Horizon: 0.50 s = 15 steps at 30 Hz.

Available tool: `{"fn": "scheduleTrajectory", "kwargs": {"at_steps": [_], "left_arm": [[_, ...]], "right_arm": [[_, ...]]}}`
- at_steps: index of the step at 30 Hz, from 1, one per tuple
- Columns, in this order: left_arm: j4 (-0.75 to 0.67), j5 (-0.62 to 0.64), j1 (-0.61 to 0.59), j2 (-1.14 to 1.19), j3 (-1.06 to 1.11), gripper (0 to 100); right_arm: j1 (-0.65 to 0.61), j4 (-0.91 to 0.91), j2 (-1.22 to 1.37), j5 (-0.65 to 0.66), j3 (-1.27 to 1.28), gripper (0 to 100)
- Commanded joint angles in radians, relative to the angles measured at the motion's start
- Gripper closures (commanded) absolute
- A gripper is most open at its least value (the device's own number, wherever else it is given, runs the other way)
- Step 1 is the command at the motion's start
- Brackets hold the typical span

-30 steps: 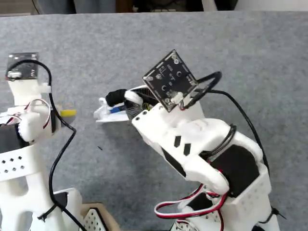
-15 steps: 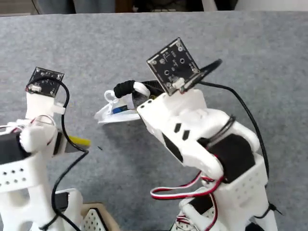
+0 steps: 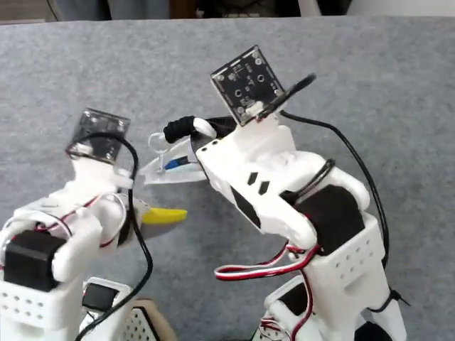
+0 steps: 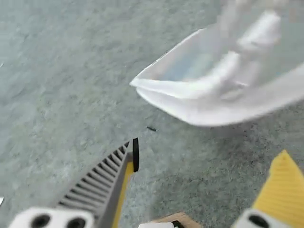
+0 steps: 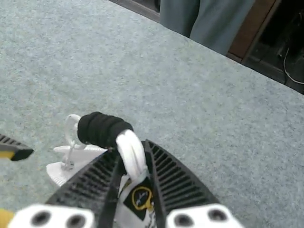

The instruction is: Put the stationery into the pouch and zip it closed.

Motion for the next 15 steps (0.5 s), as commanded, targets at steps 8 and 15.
{"fn": "scheduleTrajectory", "kwargs": {"at_steps": [8, 15], "left_arm": [[-0.164, -0.066, -0.007, -0.040, 0.136, 57], [-0.124, -0.241, -0.097, -0.040, 0.028, 57]], "right_arm": [[0.015, 0.061, 0.001, -0.011, -0.104, 98.6], [0.017, 0.061, 0.001, -0.011, -0.104, 98.6]]}}
